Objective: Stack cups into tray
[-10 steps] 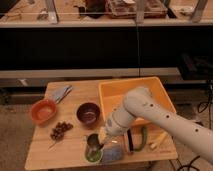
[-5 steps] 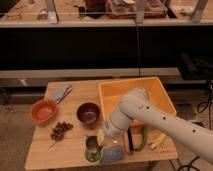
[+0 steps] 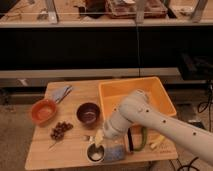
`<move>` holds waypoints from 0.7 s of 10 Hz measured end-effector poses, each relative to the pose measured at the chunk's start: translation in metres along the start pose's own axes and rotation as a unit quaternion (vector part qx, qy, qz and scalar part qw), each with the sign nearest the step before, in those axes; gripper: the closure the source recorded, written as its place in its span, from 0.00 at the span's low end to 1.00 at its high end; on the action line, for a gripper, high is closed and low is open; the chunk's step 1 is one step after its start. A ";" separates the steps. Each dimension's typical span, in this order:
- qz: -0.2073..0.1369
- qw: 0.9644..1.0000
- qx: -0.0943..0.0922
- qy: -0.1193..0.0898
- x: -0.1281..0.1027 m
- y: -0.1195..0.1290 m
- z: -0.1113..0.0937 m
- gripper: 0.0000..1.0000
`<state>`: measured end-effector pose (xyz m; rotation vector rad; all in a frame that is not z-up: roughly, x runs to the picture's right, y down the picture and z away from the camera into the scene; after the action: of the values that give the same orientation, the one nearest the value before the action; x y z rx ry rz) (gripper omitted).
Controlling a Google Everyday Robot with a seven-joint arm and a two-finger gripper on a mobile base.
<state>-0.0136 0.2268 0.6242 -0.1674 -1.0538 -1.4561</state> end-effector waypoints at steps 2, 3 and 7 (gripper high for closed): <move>0.033 0.999 0.004 0.027 -0.001 0.003 -0.004 0.23; 0.056 0.997 0.007 0.046 -0.003 0.005 -0.008 0.23; 0.148 0.985 0.017 0.083 -0.019 0.017 -0.009 0.23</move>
<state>0.0095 0.2381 0.6148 -0.1671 -0.8773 -1.1621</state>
